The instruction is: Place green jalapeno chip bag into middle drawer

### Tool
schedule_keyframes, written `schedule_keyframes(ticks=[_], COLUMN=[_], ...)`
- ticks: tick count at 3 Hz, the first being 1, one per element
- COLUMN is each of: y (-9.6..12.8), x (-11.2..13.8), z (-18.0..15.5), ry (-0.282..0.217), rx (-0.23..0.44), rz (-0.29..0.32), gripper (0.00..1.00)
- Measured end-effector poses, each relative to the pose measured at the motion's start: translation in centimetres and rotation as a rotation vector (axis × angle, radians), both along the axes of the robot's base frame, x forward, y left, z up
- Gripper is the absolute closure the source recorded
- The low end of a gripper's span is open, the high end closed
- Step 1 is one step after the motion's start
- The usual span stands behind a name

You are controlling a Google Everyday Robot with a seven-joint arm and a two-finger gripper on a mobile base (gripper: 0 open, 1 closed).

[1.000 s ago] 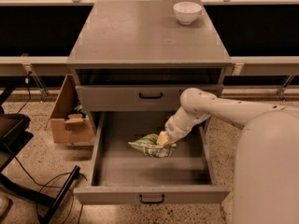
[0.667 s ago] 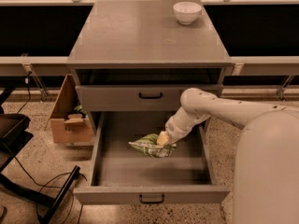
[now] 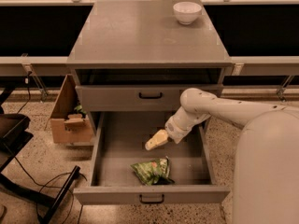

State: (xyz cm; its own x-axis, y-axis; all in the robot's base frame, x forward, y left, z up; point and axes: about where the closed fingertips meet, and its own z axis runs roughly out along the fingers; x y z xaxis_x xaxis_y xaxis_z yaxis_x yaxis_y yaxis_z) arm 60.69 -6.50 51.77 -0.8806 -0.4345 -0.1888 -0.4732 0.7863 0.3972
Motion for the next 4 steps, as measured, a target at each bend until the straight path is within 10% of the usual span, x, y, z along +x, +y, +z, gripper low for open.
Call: schedule_keyframes(ticks=[2,3,4], y=[-0.2,-0.2,-2.6], x=[-3.6,-9.5,-14.4], z=[5.0,13.0,21.2], ry=[-0.001,0.034,0.043], rx=[-0.055,-0.172,-0.257], rz=[0.087,0.239,0.262], gripper=[0.00,0.00,0.00])
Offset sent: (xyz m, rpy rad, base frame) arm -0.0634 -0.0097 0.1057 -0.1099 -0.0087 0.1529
